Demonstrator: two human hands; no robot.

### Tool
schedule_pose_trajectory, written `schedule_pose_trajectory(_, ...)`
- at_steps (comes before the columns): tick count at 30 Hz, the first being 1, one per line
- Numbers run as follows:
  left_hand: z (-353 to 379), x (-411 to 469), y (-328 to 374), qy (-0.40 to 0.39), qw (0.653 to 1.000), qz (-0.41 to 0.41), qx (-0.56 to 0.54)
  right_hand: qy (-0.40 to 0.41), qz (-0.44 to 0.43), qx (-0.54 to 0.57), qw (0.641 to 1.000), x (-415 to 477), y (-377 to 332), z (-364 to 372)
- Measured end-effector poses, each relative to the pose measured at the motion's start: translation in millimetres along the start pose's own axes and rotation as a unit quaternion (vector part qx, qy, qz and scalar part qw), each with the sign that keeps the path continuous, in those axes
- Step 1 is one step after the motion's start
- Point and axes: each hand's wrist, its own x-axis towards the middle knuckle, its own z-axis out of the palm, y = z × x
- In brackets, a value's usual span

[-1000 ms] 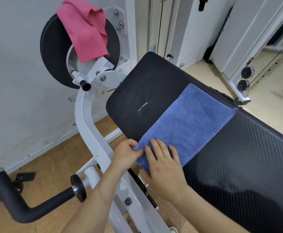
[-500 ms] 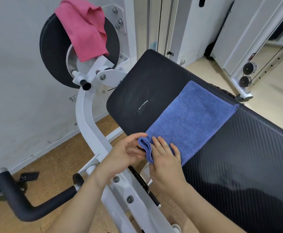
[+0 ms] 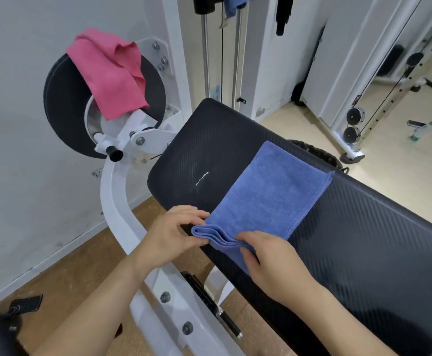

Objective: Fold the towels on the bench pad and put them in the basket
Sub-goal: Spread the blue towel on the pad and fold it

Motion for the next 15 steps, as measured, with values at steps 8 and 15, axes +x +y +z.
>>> schedule_pose_trajectory(8, 4, 79, 63, -0.021, 0.984, -0.009, -0.174, 0.046, 0.119, 0.104, 0.986, 20, 18, -59)
schedule_pose_trajectory(15, 33, 137, 85, 0.029, 0.974, -0.033, -0.222, 0.132, 0.196, -0.017, 0.972, 53, 45, -100)
